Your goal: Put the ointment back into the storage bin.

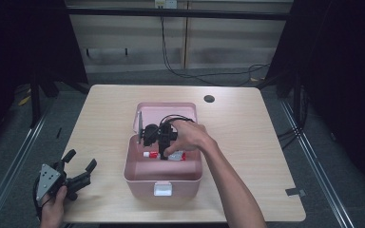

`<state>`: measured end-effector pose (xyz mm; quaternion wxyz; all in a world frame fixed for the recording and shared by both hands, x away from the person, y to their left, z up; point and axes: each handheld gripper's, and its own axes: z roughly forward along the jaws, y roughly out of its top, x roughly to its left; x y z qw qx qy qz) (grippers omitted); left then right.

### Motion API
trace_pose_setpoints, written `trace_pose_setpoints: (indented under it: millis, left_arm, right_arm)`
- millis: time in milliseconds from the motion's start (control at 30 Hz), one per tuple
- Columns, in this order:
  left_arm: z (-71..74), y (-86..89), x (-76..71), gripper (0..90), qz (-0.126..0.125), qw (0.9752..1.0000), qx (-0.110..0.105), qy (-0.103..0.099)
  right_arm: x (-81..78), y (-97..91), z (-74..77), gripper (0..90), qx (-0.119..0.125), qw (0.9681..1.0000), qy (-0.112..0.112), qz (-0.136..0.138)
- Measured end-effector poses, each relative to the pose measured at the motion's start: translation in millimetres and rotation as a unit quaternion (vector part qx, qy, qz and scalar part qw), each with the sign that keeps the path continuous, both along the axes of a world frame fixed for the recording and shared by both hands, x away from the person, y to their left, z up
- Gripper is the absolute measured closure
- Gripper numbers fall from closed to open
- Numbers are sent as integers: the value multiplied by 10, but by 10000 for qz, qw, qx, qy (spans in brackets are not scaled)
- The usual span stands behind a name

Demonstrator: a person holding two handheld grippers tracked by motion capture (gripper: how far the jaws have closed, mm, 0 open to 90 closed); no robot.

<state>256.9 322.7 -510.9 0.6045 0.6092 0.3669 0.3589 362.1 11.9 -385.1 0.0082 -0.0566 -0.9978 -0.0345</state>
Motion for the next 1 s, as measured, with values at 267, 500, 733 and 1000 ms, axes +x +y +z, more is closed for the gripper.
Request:
trace_pose_setpoints:
  millis: [267, 500, 733, 1000]
  left_arm:
    - [0, 0, 0, 155, 0, 10000, 1, 0]
    - [0, 0, 0, 155, 1, 10000, 3, 1]
    - [1, 2, -2, 156, -3, 10000, 14, 14]
    - [1, 2, -2, 156, -4, 10000, 15, 13]
  right_arm:
    - [18, 21, -150, 714, -124, 9999, 17, 47]
    - [19, 32, -221, 714, -101, 9999, 20, 136]
    - [15, 72, -350, 714, -197, 9997, 4, 171]
    - [14, 87, -450, 714, -234, 9996, -95, 103]
